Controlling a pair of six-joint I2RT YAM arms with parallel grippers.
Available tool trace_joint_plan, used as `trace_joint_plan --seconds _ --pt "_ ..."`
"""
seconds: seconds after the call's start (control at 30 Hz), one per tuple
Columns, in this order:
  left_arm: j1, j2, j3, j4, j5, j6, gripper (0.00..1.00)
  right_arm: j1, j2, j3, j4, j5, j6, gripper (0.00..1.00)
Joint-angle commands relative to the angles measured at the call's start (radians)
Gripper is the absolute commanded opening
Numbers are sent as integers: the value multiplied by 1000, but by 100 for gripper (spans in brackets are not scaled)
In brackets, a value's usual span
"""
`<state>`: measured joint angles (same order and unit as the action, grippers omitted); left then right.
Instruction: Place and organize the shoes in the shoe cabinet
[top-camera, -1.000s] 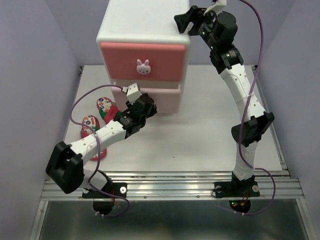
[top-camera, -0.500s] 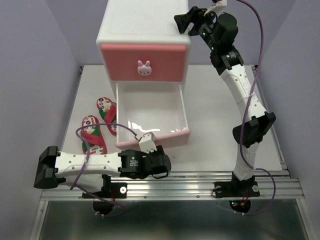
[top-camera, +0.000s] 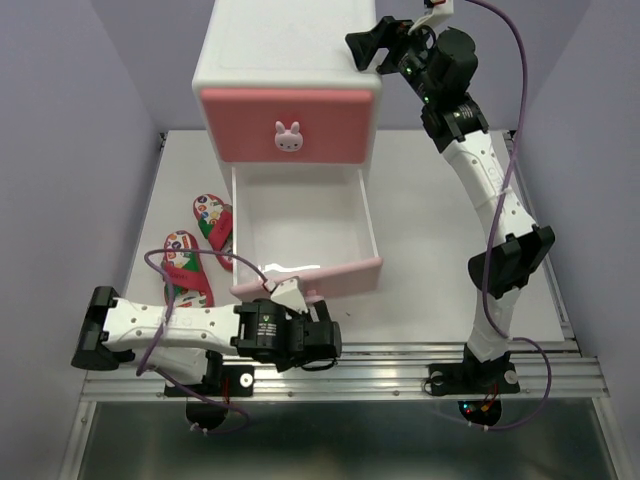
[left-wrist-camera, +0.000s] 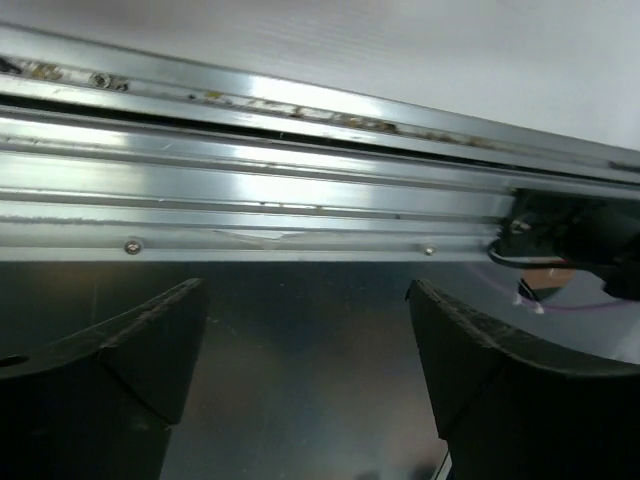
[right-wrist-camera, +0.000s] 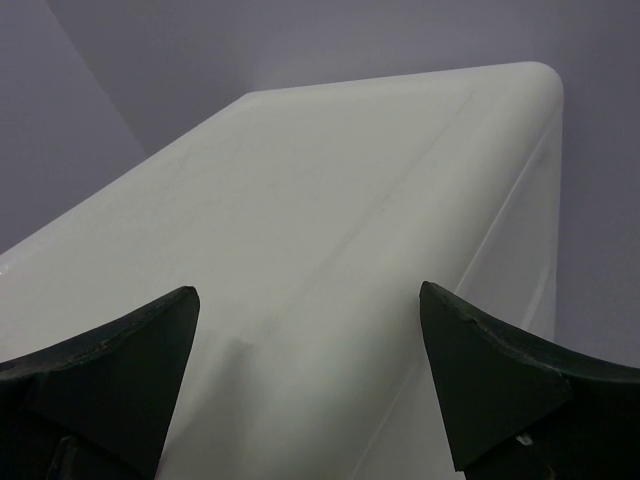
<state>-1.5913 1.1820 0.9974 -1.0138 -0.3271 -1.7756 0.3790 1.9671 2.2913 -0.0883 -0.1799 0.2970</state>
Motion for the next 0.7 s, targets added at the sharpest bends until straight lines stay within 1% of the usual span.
trace_joint_plan --seconds 0.0,0.03,0.07,0.13,0.17,0.2,0.23,0.3,0.33,0.4,0.43,0.47,0.53,0.57,0.67 --pt "36 24 205 -109 -153 123 96 14 49 -108 -295 -95 -113 98" --pt "59 27 277 -109 -176 149 96 14 42 -113 -295 -87 -113 99" --pt "79 31 315 -109 -190 178 96 14 35 -118 -294 -81 -113 100" --pt "140 33 387 -109 -234 278 97 14 10 -142 -295 -52 -114 100" --pt "169 33 462 -109 -248 324 97 14 3 -151 -294 -38 -113 100" --pt "242 34 498 -103 -257 428 99 14 -13 -168 -294 -15 -107 100" --pt "287 37 573 -101 -277 480 99 14 -19 -174 -295 -9 -104 100" --pt "377 50 648 -98 -294 574 99 14 -34 -193 -294 -1 -98 100" --pt "475 53 679 -71 -291 675 99 14 -39 -194 -295 17 -96 100" --pt "571 54 730 -37 -253 757 99 5 -56 -210 -295 48 -84 100" --pt "668 56 733 -20 -207 806 99 5 -60 -208 -301 90 -64 100" --pt "715 56 730 -25 -182 811 99 4 -74 -208 -301 108 -49 100" --pt "822 62 721 -28 -112 841 99 -6 -82 -199 -301 111 -27 100" --pt "923 68 731 -51 -48 858 99 -6 -83 -176 -309 102 -15 100" --pt "1049 117 785 -112 54 927 99 -15 -77 -121 -349 66 2 100"
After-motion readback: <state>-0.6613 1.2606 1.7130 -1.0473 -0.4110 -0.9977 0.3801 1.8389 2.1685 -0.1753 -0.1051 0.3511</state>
